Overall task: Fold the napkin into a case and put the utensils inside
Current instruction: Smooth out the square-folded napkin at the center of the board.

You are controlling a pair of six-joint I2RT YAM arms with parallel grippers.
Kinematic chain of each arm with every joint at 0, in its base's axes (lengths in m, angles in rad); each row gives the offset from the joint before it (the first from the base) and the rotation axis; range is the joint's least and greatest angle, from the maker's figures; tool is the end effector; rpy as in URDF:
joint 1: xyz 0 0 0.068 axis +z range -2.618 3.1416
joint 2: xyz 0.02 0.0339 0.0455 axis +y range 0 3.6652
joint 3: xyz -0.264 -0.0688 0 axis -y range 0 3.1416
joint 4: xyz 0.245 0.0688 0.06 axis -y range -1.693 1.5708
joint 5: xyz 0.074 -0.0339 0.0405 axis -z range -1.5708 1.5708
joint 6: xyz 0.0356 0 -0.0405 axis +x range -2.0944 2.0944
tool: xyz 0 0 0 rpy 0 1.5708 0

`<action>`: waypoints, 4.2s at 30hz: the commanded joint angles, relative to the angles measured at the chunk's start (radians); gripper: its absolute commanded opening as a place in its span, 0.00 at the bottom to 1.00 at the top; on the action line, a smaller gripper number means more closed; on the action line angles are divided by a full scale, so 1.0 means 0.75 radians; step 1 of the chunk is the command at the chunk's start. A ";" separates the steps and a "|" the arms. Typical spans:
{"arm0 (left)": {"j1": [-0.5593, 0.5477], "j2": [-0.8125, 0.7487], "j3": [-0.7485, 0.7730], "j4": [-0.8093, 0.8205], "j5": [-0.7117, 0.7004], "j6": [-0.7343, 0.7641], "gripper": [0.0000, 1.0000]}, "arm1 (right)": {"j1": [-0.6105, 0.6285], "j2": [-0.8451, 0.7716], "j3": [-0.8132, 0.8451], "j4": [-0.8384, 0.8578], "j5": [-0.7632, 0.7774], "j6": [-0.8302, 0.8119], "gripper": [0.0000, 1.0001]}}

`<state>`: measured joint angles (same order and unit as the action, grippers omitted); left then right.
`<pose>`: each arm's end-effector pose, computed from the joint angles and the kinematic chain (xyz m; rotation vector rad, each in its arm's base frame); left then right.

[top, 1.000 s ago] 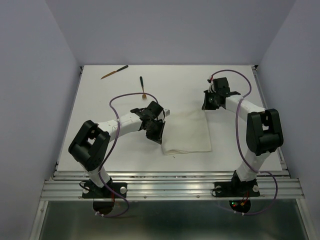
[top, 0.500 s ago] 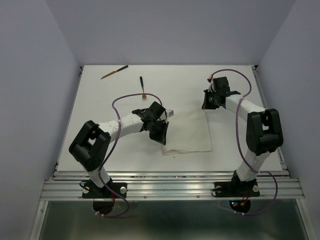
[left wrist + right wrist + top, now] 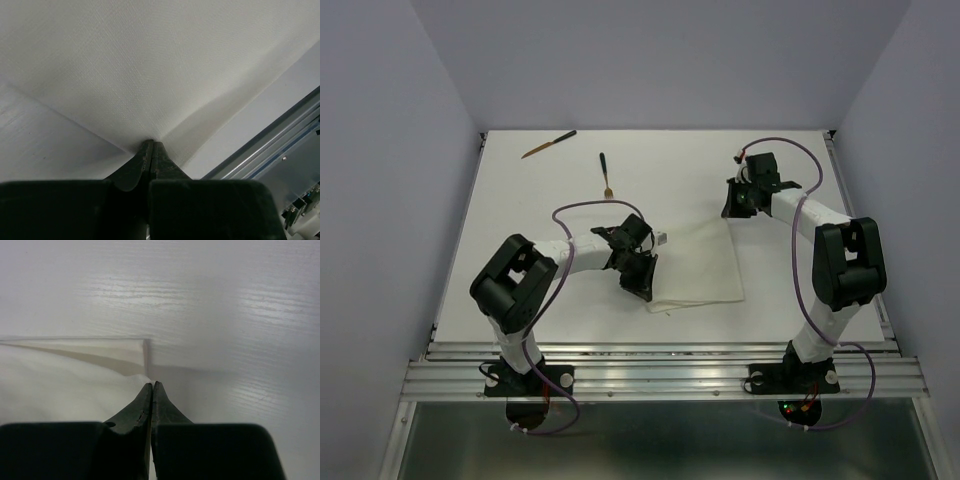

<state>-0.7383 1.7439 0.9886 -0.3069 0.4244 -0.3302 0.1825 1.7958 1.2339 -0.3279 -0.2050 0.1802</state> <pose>0.2392 -0.2375 0.1563 0.7168 2.6948 -0.8847 0.3790 0.0773 0.2065 -0.0931 2.4773 0.4090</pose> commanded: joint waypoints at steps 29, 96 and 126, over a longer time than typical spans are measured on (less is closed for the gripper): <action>-0.012 0.002 -0.054 0.043 0.003 0.025 0.03 | -0.008 0.142 0.226 0.028 -0.009 -0.011 0.02; -0.050 -0.010 -0.052 -0.082 -0.075 0.017 0.00 | 0.211 -0.398 -0.686 0.065 0.126 0.476 0.12; -0.050 -0.102 -0.071 -0.114 -0.089 0.000 0.00 | 0.211 -0.627 -0.698 -0.058 0.118 0.480 0.11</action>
<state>-0.7708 1.6855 0.9184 -0.3649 0.4240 -0.3485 0.3298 1.3857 0.7059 -0.3538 -0.1200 0.5396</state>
